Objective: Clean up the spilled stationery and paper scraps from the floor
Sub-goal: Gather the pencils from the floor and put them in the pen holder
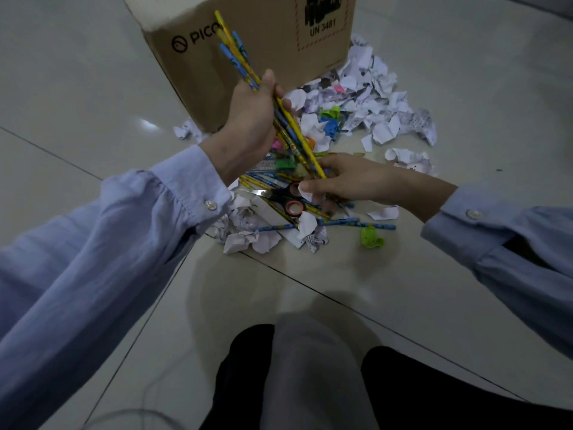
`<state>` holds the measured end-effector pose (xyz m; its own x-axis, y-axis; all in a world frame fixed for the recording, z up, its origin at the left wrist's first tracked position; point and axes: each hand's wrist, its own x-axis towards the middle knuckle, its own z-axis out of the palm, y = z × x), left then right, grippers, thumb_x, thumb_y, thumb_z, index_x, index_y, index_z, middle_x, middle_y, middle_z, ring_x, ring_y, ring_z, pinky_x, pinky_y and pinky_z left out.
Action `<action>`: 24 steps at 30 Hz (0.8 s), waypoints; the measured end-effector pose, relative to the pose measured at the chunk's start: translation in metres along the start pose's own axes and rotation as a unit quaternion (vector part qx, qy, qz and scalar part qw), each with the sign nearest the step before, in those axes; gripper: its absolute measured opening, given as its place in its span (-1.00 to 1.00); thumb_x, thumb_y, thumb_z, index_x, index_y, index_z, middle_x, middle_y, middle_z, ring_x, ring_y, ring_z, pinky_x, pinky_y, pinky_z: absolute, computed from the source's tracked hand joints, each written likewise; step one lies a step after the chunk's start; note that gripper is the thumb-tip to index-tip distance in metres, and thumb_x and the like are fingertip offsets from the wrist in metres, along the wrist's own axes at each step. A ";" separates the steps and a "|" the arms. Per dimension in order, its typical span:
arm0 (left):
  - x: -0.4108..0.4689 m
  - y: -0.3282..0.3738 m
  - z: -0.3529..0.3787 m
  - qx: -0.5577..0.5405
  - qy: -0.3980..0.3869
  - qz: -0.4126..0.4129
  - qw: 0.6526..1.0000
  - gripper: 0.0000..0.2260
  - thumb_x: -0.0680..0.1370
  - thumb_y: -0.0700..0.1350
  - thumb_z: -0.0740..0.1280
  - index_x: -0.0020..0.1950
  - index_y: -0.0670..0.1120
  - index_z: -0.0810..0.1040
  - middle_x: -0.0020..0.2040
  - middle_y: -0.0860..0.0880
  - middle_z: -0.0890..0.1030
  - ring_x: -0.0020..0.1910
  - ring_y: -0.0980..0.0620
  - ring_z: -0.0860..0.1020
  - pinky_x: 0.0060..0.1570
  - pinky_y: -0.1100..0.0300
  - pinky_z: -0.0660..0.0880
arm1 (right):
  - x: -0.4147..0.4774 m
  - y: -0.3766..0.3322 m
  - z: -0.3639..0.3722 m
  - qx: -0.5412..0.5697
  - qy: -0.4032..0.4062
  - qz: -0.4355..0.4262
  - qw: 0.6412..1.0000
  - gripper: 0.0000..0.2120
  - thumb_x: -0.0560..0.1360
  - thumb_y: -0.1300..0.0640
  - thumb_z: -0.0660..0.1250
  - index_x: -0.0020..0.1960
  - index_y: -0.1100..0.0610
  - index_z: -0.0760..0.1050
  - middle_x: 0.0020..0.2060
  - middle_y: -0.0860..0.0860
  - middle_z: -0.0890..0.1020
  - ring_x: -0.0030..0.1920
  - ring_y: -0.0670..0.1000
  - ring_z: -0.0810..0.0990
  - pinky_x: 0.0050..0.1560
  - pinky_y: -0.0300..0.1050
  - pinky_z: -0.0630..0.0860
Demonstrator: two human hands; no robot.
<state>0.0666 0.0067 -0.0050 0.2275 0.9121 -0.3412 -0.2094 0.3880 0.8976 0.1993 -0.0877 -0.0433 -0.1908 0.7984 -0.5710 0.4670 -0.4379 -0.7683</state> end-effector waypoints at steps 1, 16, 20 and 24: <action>0.001 0.001 0.000 0.001 0.000 0.007 1.000 -0.73 0.67 -0.16 0.05 -0.23 -0.12 0.24 -0.35 -0.06 0.34 -0.44 0.03 0.37 -0.32 0.11 0.45 | 0.000 0.001 0.001 -0.009 -0.010 -0.002 1.000 -0.64 0.49 -0.11 0.37 0.00 0.20 0.50 -0.29 0.12 0.59 -0.32 0.08 0.58 -0.31 -0.07 0.51; 0.012 0.026 -0.022 -0.034 0.008 0.042 0.999 -0.74 0.68 -0.10 0.03 -0.19 -0.12 0.29 -0.36 0.01 0.34 -0.56 0.14 0.33 -0.47 0.27 0.35 | -0.007 0.007 -0.018 0.250 0.069 0.058 0.964 -0.70 0.56 0.09 0.25 -0.26 0.05 0.19 -0.37 0.01 0.09 -0.30 0.04 -0.01 -0.24 0.00 0.00; 0.013 0.022 -0.018 -0.048 0.025 0.043 0.998 -0.80 0.67 -0.12 0.05 -0.11 -0.16 0.26 -0.34 -0.01 0.35 -0.54 0.13 0.33 -0.47 0.27 0.38 | -0.011 -0.010 0.002 0.305 0.014 -0.001 0.952 -0.68 0.41 0.04 0.45 -0.25 0.04 0.28 -0.33 0.02 0.13 -0.33 0.00 0.04 -0.34 -0.12 0.11; 0.011 0.022 -0.015 -0.058 0.033 0.034 0.997 -0.77 0.67 -0.11 0.06 -0.16 -0.16 0.30 -0.34 -0.02 0.35 -0.52 0.10 0.33 -0.44 0.23 0.40 | -0.013 -0.012 0.019 0.304 0.008 -0.009 0.953 -0.67 0.35 0.10 0.48 -0.03 0.11 0.37 -0.43 -0.05 0.27 -0.42 -0.06 0.13 -0.39 -0.15 0.16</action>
<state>0.0505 0.0274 0.0065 0.1474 0.9421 -0.3013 -0.3312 0.3340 0.8824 0.1800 -0.1013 -0.0322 -0.1788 0.8121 -0.5555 -0.1234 -0.5786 -0.8062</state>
